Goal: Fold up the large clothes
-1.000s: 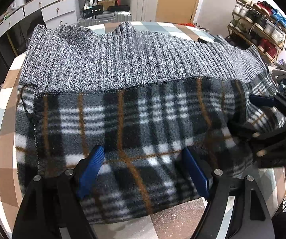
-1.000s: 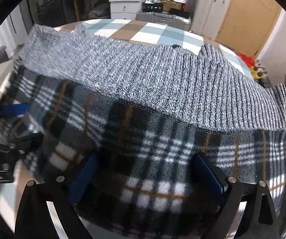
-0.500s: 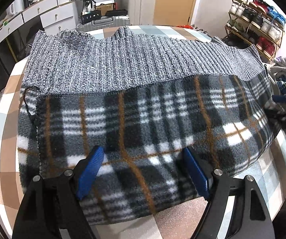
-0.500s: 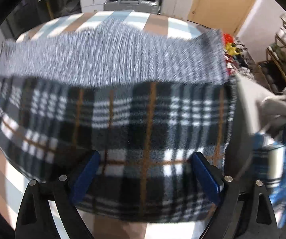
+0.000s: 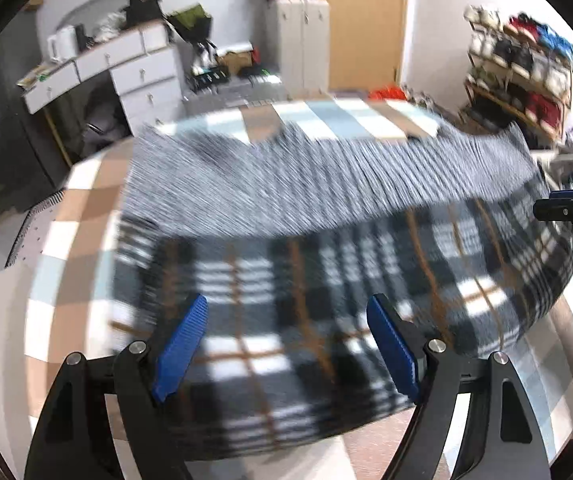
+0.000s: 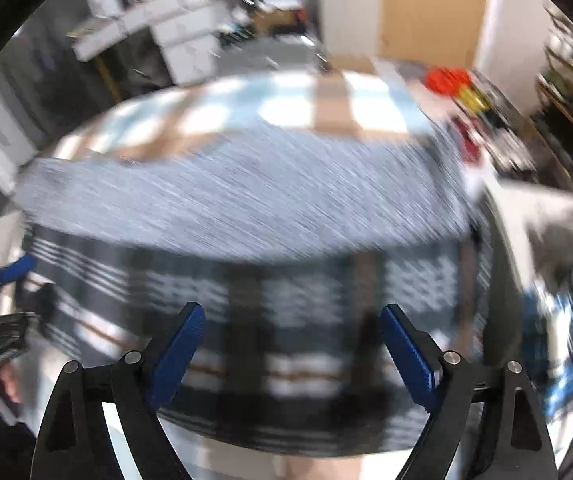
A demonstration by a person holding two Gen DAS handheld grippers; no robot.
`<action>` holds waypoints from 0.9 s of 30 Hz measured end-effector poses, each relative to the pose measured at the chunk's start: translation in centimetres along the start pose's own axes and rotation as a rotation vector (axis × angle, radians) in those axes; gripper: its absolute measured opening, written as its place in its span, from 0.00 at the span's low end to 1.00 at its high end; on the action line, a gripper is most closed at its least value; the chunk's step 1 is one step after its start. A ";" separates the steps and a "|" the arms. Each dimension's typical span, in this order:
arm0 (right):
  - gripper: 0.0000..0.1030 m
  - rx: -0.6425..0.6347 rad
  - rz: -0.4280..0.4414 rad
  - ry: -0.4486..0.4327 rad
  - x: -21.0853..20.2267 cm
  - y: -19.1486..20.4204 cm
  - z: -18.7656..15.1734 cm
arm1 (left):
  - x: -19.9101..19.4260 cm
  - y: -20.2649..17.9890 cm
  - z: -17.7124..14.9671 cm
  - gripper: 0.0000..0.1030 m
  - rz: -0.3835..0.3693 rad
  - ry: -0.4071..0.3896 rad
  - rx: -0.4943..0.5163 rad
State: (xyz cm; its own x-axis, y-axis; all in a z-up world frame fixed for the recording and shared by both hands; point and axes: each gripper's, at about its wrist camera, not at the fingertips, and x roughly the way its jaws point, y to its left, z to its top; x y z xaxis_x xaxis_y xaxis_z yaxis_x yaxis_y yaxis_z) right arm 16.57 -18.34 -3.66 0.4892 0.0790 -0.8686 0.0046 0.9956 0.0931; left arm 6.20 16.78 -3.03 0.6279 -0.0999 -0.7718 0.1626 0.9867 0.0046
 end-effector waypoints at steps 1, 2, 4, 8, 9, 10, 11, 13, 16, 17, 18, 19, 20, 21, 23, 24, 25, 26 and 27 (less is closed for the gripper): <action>0.87 -0.023 0.007 -0.015 0.0 1.5 0.6 | -0.1 0.6 0.0 0.76 0.009 -0.001 -0.016; 0.87 -0.043 0.012 -0.021 0.2 2.9 1.3 | 0.1 1.2 0.0 0.76 0.017 0.007 -0.032; 0.87 -0.075 0.017 -0.026 1.6 5.4 3.0 | 1.1 2.5 -0.3 0.76 0.005 0.048 -0.069; 0.85 -0.060 0.041 0.048 5.4 9.0 5.6 | 3.4 4.3 -1.4 0.76 0.035 0.143 -0.101; 0.85 -0.057 0.041 0.075 6.5 9.6 5.7 | 3.5 4.5 -1.3 0.76 0.031 0.144 -0.112; 0.85 -0.061 -0.017 0.103 7.9 9.8 5.8 | 3.5 4.7 -1.3 0.76 0.013 0.139 -0.125; 0.86 -0.058 -0.049 0.119 8.9 10.0 5.9 | 3.4 4.6 -1.2 0.76 0.011 0.137 -0.123; 0.87 -0.091 -0.088 0.142 10.3 10.1 5.3 | 3.7 4.4 -1.2 0.76 0.011 0.142 -0.109; 0.88 -0.126 -0.116 0.140 10.6 10.3 4.9 | 4.4 4.2 -1.0 0.79 0.016 0.151 -0.113; 0.89 -0.114 -0.108 0.136 10.8 10.1 5.0 | 4.4 4.2 -0.8 0.79 0.020 0.153 -0.122; 0.89 -0.106 -0.098 0.127 10.7 10.0 5.0 | 4.1 4.2 -0.6 0.79 0.020 0.152 -0.135; 0.89 -0.111 -0.069 0.114 10.1 9.6 5.0 | 3.6 4.1 -0.4 0.79 0.024 0.146 -0.139; 0.86 -0.113 -0.034 0.105 9.7 9.1 5.2 | 2.9 4.1 -0.4 0.79 0.026 0.137 -0.135; 0.83 -0.089 0.028 0.080 8.5 7.8 5.3 | 1.7 3.9 0.1 0.79 0.017 0.115 -0.123; 0.81 -0.015 0.116 0.038 6.2 5.4 5.4 | -0.4 3.8 1.2 0.79 -0.015 0.068 -0.105; 0.81 0.028 0.117 0.012 4.9 3.5 5.4 | -1.2 3.7 1.7 0.79 -0.026 0.045 -0.099; 0.83 0.056 0.098 -0.009 3.9 1.8 5.4 | -2.2 3.4 2.5 0.79 -0.040 0.022 -0.096; 0.83 0.067 0.070 -0.018 3.4 0.6 5.4 | -2.7 3.2 3.4 0.79 -0.044 0.008 -0.099; 0.83 0.070 0.025 -0.021 2.8 -1.1 5.5 | -2.8 2.9 4.3 0.79 -0.043 0.001 -0.099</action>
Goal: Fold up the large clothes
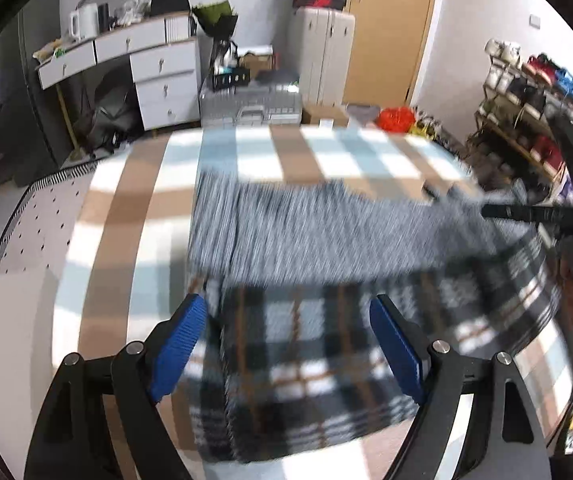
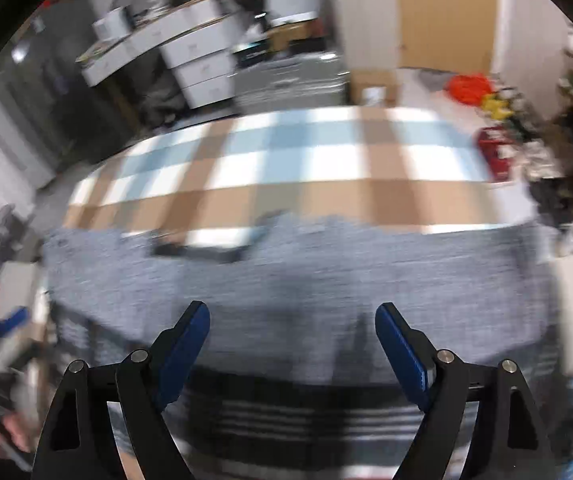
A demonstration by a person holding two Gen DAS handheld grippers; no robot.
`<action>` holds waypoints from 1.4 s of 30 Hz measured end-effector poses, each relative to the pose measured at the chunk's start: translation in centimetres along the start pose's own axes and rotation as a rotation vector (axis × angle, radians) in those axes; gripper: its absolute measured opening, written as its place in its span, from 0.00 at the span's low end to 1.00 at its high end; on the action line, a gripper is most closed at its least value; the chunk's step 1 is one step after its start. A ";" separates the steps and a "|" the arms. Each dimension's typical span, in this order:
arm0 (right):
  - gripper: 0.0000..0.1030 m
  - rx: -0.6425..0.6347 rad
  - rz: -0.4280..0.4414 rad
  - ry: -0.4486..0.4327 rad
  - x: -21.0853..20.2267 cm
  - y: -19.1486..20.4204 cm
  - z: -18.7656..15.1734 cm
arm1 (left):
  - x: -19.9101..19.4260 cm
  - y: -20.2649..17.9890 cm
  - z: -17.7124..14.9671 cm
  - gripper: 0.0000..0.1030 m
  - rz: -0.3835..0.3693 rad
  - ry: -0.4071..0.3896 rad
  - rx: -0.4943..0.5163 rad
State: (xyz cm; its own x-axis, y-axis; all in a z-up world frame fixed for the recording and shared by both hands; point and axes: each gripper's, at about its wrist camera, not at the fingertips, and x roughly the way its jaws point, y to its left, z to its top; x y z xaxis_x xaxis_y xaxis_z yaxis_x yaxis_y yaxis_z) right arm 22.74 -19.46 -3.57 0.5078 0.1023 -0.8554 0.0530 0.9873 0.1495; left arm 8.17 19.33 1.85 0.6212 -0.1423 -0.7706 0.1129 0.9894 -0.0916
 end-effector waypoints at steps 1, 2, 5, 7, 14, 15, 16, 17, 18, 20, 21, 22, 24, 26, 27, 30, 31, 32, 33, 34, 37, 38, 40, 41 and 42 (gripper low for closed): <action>0.83 -0.006 -0.025 0.002 -0.2 -1.3 0.2 | 0.6 -0.4 0.9 0.79 0.009 0.012 0.017; 0.82 -0.009 -0.062 0.006 -0.2 -2.3 0.3 | 1.4 -0.8 1.5 0.79 0.022 0.029 0.036; 0.82 0.006 -0.150 0.033 0.5 -5.5 0.5 | 5.1 -1.4 2.8 0.79 0.062 0.125 0.063; 0.80 0.008 -0.156 0.082 2.0 -6.6 0.5 | 7.4 -1.0 2.6 0.79 0.069 0.197 0.035; 0.82 0.000 -0.147 0.146 5.6 -7.5 -0.1 | 10.7 -0.1 2.4 0.80 0.138 0.275 0.043; 0.83 -0.002 -0.142 0.153 5.7 -7.6 0.0 | 10.9 -0.3 2.2 0.80 0.147 0.279 0.053; 0.84 -0.006 -0.142 0.155 5.6 -7.6 0.0 | 11.0 -0.4 2.0 0.82 0.159 0.282 0.055; 0.86 0.009 -0.137 0.145 5.6 -7.8 -0.1 | 11.2 -0.5 2.0 0.82 0.173 0.286 0.058; 0.86 0.035 -0.136 0.123 5.5 -7.9 -0.4 | 11.2 -0.8 2.0 0.82 0.186 0.287 0.061; 0.86 0.031 -0.174 0.069 4.9 -7.3 -1.1 | 10.9 -1.0 2.3 0.82 0.203 0.289 0.074; 0.86 0.025 -0.180 0.053 4.3 -7.1 -1.2 | 10.4 -1.1 2.4 0.82 0.204 0.274 0.084; 0.86 0.041 -0.150 0.024 3.0 -7.2 -1.4 | 9.6 -1.1 2.3 0.82 0.204 0.257 0.094; 0.85 0.110 -0.027 -0.047 0.1 -8.2 -2.4 | 7.9 -1.1 1.5 0.83 0.223 0.235 0.126; 0.85 0.175 0.081 -0.064 -2.5 -9.4 -4.1 | 6.8 -0.6 0.5 0.83 0.234 0.225 0.149; 0.85 0.186 0.092 -0.062 -3.4 -9.9 -5.0 | 5.7 0.1 -0.5 0.83 0.230 0.226 0.141; 0.85 0.189 0.114 -0.059 -5.5 -11.3 -8.3 | 4.7 2.4 -2.2 0.83 0.179 0.260 0.069; 0.85 0.198 0.118 -0.040 -5.7 -11.7 -9.3 | 4.4 3.3 -3.1 0.83 0.152 0.284 0.029; 0.85 0.208 0.120 -0.026 -5.6 -11.9 -10.0 | 4.1 4.2 -3.9 0.83 0.109 0.301 -0.015; 0.86 0.223 0.110 -0.018 -5.7 -12.3 -10.9 | 3.9 4.9 -4.5 0.83 0.077 0.309 -0.052; 0.86 0.229 0.116 -0.019 -5.7 -12.4 -11.7 | 3.7 5.5 -4.9 0.83 0.045 0.319 -0.088; 0.86 0.225 0.110 -0.016 -5.5 -12.0 -12.9 | 3.6 7.1 -6.0 0.83 -0.047 0.336 -0.199; 0.85 0.242 0.109 -0.028 -5.5 -11.8 -13.5 | 3.8 7.4 -6.2 0.83 -0.063 0.350 -0.226; 0.85 0.321 0.114 -0.039 -5.3 -11.9 -14.5 | 4.1 8.5 -6.6 0.83 -0.126 0.362 -0.315; 0.86 0.358 0.117 -0.040 -5.3 -12.0 -15.0 | 4.2 8.8 -6.9 0.83 -0.138 0.369 -0.342; 0.86 0.389 0.106 -0.040 -5.2 -12.2 -15.5 | 4.3 9.1 -7.0 0.83 -0.137 0.376 -0.357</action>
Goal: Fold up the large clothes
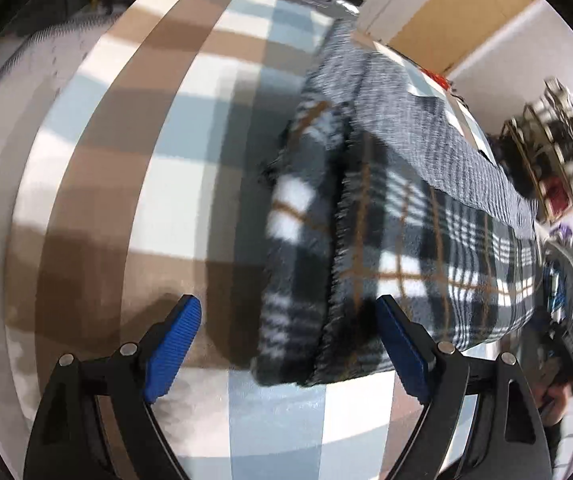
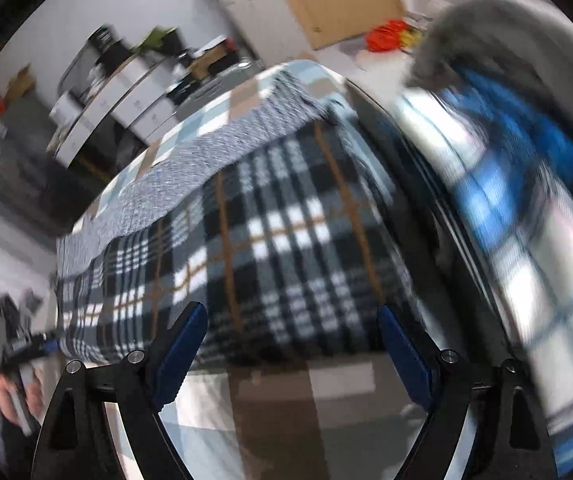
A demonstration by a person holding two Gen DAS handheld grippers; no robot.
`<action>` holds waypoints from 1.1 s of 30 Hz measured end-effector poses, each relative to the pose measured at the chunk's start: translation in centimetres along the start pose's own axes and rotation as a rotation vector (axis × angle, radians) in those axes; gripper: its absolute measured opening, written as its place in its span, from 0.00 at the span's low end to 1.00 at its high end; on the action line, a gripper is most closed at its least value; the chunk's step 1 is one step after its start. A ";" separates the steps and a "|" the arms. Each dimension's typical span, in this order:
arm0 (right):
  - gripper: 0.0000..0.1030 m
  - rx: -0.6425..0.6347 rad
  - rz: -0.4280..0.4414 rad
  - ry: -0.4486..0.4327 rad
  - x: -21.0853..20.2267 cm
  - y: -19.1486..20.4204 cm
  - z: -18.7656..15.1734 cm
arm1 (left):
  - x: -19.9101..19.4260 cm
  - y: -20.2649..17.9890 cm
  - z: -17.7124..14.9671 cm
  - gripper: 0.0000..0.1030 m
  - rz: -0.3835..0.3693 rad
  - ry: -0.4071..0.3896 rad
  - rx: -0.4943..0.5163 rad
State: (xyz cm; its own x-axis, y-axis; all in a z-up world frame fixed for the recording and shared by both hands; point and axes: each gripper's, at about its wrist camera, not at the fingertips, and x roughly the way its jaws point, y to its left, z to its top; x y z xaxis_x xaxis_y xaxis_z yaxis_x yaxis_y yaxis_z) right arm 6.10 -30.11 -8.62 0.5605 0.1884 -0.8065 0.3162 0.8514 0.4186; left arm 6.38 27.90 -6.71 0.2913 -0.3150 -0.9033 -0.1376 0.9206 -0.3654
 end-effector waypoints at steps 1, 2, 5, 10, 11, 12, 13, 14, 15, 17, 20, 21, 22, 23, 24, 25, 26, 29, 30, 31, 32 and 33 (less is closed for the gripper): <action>0.86 0.048 0.001 -0.012 -0.3 -0.4 -0.5 | 0.1 0.3 -0.1 0.83 -0.025 0.003 -0.015; 0.85 0.111 0.036 -0.027 -0.6 -1.0 -1.3 | 0.2 0.6 -0.2 0.83 -0.049 0.011 -0.025; 0.88 0.206 0.079 -0.010 -0.4 -2.0 -2.4 | 0.5 1.6 -0.3 0.83 -0.107 0.022 -0.061; 0.93 0.247 0.147 -0.051 0.5 -2.6 -1.9 | 1.3 1.9 -0.1 0.83 -0.240 0.038 -0.122; 0.93 0.266 0.152 -0.062 0.6 -2.7 -1.5 | 1.5 1.7 0.0 0.83 -0.250 0.041 -0.119; 0.93 0.281 0.160 -0.069 0.9 -2.6 -1.1 | 1.9 1.3 0.1 0.83 -0.276 0.053 -0.110; 0.94 0.290 0.169 -0.074 1.2 -2.5 -0.9 | 2.4 0.9 0.2 0.83 -0.308 0.067 -0.104; 0.94 0.294 0.167 -0.078 1.5 -2.2 -0.8 | 2.7 0.5 0.5 0.83 -0.324 0.073 -0.101; 0.94 0.292 0.162 -0.081 1.9 -1.9 -0.5 | 3.0 0.0 0.7 0.83 -0.333 0.071 -0.094; 0.75 0.284 0.157 -0.098 2.4 -1.2 -0.1 | 3.3 -0.9 0.9 0.81 -0.319 0.056 -0.080; 0.32 0.315 0.175 -0.096 3.8 -1.3 0.0 | 3.3 -1.7 0.7 0.38 -0.247 0.066 -0.049; 0.27 0.335 0.197 -0.119 3.9 -1.5 -0.1 | 3.3 -1.8 0.6 0.34 -0.251 0.073 -0.052; 0.24 0.330 0.206 -0.133 3.7 -1.5 -0.2 | 3.3 -1.9 0.8 0.28 -0.248 0.070 -0.055; 0.22 0.288 0.193 -0.159 3.5 -0.9 -0.4 | 3.2 -2.1 0.8 0.27 -0.245 0.063 -0.053; 0.21 0.248 0.181 -0.177 3.0 -0.6 -0.7 | 3.1 -2.5 1.0 0.25 -0.241 0.058 -0.049; 0.20 0.219 0.171 -0.189 2.5 -0.5 -1.0 | 2.9 -2.7 1.0 0.23 -0.233 0.051 -0.041; 0.19 0.200 0.169 -0.198 2.1 -0.2 -1.2 | 2.4 -2.8 0.7 0.22 -0.228 0.047 -0.033; 0.18 0.192 0.231 -0.220 0.8 -0.2 -1.9 | 1.9 -3.3 -0.1 0.20 -0.214 0.056 -0.006; 0.18 0.170 0.222 -0.219 0.4 0.0 -2.1 | 2.1 -3.5 -0.2 0.19 -0.215 0.059 -0.008; 0.18 0.153 0.215 -0.214 0.0 0.2 -2.6 | 2.1 -3.4 -0.6 0.19 -0.217 0.059 -0.022; 0.18 0.150 0.216 -0.212 -0.2 0.2 -3.0 | 2.1 -3.4 -0.6 0.19 -0.217 0.063 -0.024; 0.18 0.141 0.214 -0.199 -0.5 0.2 -3.6 | 2.1 -3.1 -0.6 0.19 -0.217 0.064 -0.027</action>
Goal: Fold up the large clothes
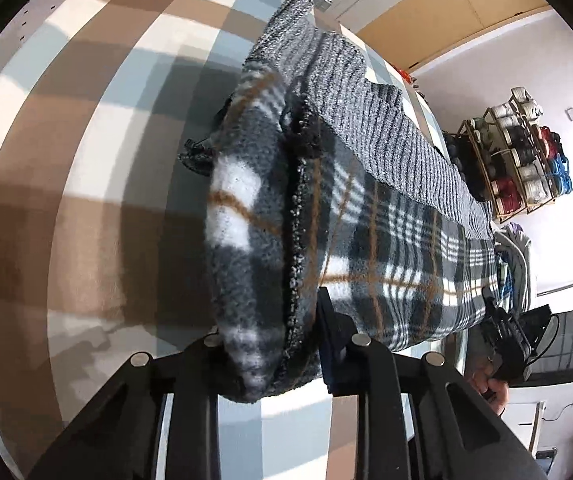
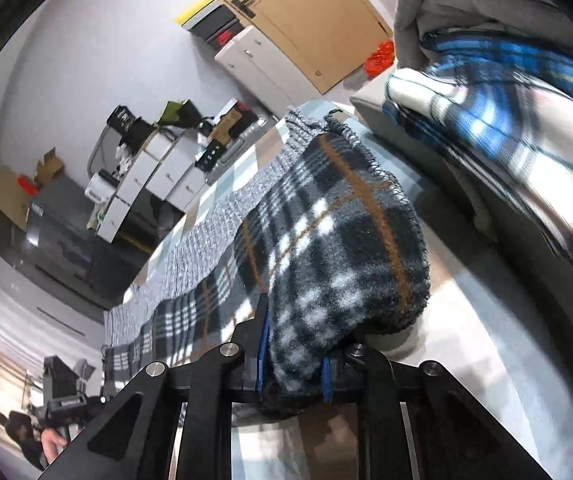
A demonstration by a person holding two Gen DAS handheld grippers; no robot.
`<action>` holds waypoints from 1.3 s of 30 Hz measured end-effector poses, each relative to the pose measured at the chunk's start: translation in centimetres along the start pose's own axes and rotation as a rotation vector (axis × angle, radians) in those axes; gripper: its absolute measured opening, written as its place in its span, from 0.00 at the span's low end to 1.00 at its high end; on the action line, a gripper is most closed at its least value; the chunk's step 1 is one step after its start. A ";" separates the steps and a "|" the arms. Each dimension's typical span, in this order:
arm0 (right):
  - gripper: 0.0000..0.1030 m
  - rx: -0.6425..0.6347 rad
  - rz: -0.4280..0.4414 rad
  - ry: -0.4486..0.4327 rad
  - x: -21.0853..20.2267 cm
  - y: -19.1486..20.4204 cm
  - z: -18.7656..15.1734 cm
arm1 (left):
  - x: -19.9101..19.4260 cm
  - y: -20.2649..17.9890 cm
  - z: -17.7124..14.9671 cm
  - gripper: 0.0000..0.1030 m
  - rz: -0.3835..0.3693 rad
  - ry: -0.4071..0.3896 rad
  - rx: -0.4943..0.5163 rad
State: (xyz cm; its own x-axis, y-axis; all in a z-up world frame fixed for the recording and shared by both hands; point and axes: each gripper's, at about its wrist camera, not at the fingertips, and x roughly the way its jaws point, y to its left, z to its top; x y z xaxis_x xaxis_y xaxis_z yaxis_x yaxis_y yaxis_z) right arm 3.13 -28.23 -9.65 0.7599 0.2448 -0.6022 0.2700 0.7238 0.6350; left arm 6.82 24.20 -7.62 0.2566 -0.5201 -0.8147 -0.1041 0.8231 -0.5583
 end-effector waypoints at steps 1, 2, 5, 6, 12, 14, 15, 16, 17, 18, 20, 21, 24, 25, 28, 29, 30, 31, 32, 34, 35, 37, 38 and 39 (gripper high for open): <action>0.18 -0.007 -0.010 0.017 -0.3 0.0 -0.4 | -0.3 0.1 -0.4 0.19 -0.006 0.003 -0.002; 0.18 -0.009 -0.009 0.030 -0.6 -0.2 -0.6 | -0.8 0.5 -0.5 0.19 -0.010 0.007 0.001; 0.18 -0.010 0.006 0.070 -2.2 -0.3 -1.8 | -1.7 0.8 -1.6 0.19 -0.015 0.023 0.013; 0.18 -0.018 0.008 0.082 -2.6 -0.3 -2.2 | -2.2 0.7 -2.3 0.19 -0.013 0.030 0.027; 0.19 0.009 -0.007 0.148 -3.1 -1.2 -3.9 | -3.2 0.5 -3.0 0.26 0.044 0.001 0.053; 0.20 0.018 -0.007 0.137 -3.0 -1.3 -3.6 | -4.2 0.3 -2.5 0.26 0.065 -0.049 0.021; 0.20 0.013 -0.014 0.134 -2.9 -1.2 -3.6 | -4.9 0.7 -2.5 0.27 0.074 -0.074 0.010; 0.20 0.005 -0.021 0.131 -2.8 -1.0 -3.5 | -5.8 0.6 -2.3 0.27 0.088 -0.116 0.003; 0.20 0.005 -0.023 0.129 -2.9 -1.1 -3.6 | -6.9 0.4 -2.1 0.27 0.108 -0.161 0.002; 0.20 0.013 -0.020 0.128 -2.8 -1.2 -3.6 | -7.7 0.2 -2.1 0.27 0.129 -0.193 0.003; 0.21 0.020 -0.019 0.125 -3.0 -1.4 -3.7 | -9.2 -1.8 -2.1 0.28 0.139 -0.252 0.068; 0.21 0.013 -0.024 0.123 -3.0 -1.5 -3.7 | -9.6 -2.2 -2.4 0.35 0.139 -0.253 0.107; 0.21 -0.004 -0.039 0.110 -3.3 -1.3 -3.9 | -7.4 -7.5 -3.5 0.63 0.086 -0.201 0.257; 0.21 -0.004 -0.041 0.110 -3.3 -1.2 -4.0 | -6.4 -8.5 -4.0 0.63 0.068 -0.167 0.297; 0.21 -0.004 -0.036 0.109 -3.4 -1.2 -4.0 | -0.3 -13.5 -4.9 0.63 0.117 -0.078 0.432; 0.21 -0.005 -0.035 0.108 -3.4 -1.1 -4.0 | 1.7 -14.8 -4.9 0.63 0.130 -0.060 0.464; 0.21 -0.009 -0.034 0.106 -3.4 -1.1 -4.1 | 3.9 -16.0 -4.8 0.63 0.149 -0.035 0.487; 0.21 -0.021 -0.037 0.105 -3.4 -0.9 -4.1 | 6.0 -16.9 -4.7 0.63 0.176 -0.013 0.495; 0.21 -0.030 -0.041 0.103 -3.4 -0.9 -4.2 | 7.9 -17.3 -4.8 0.63 0.204 0.014 0.504; 0.21 -0.061 -0.055 0.098 -3.5 -0.5 -4.3 | 10.6 -17.8 -4.7 0.63 0.296 0.025 0.545; 0.21 -0.083 -0.062 0.096 -3.4 -0.2 -4.3 | 11.5 -18.1 -4.7 0.63 0.339 0.002 0.588; 0.21 -0.109 -0.072 0.092 -3.4 0.1 -4.4 | 12.0 -18.1 -4.8 0.64 0.367 -0.009 0.597; 0.21 -0.114 -0.073 0.094 -3.3 0.1 -4.4 | 12.0 -18.1 -4.8 0.64 0.366 -0.012 0.589; 0.21 -0.115 -0.072 0.096 -3.3 0.1 -4.4 | 12.3 -17.9 -4.7 0.65 0.369 -0.019 0.598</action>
State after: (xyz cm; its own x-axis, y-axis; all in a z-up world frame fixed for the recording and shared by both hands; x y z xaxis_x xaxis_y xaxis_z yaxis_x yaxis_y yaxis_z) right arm -1.92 -26.18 -9.75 0.6793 0.2467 -0.6911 0.2477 0.8094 0.5324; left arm 7.27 2.02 -8.36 0.3236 -0.1828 -0.9284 0.3573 0.9321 -0.0590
